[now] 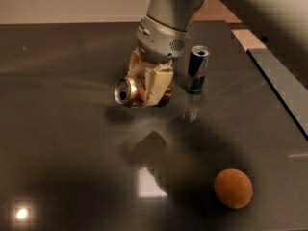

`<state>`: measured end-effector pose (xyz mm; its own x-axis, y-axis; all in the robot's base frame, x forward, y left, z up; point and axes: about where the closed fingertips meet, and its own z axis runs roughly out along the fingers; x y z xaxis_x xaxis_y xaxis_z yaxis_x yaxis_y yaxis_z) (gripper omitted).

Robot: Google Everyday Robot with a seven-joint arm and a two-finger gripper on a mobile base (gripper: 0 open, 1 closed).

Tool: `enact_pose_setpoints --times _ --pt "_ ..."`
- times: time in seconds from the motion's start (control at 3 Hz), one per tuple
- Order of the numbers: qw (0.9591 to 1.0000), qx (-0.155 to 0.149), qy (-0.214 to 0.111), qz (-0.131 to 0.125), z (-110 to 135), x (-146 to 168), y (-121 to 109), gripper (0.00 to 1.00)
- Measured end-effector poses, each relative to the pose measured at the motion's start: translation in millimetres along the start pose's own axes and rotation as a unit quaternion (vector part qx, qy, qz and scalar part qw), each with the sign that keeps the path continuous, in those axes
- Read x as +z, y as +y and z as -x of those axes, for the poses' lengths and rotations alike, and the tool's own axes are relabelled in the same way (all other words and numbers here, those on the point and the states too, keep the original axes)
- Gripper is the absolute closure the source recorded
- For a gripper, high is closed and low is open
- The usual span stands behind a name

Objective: Place orange can upright

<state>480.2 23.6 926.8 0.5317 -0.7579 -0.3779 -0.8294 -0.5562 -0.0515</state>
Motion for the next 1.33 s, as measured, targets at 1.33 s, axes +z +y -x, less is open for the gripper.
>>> enact_pose_setpoints --times 1.33 --pt "0.9399 0.146 -0.289 -0.109 -28.7 -56.6 53.4 1.0"
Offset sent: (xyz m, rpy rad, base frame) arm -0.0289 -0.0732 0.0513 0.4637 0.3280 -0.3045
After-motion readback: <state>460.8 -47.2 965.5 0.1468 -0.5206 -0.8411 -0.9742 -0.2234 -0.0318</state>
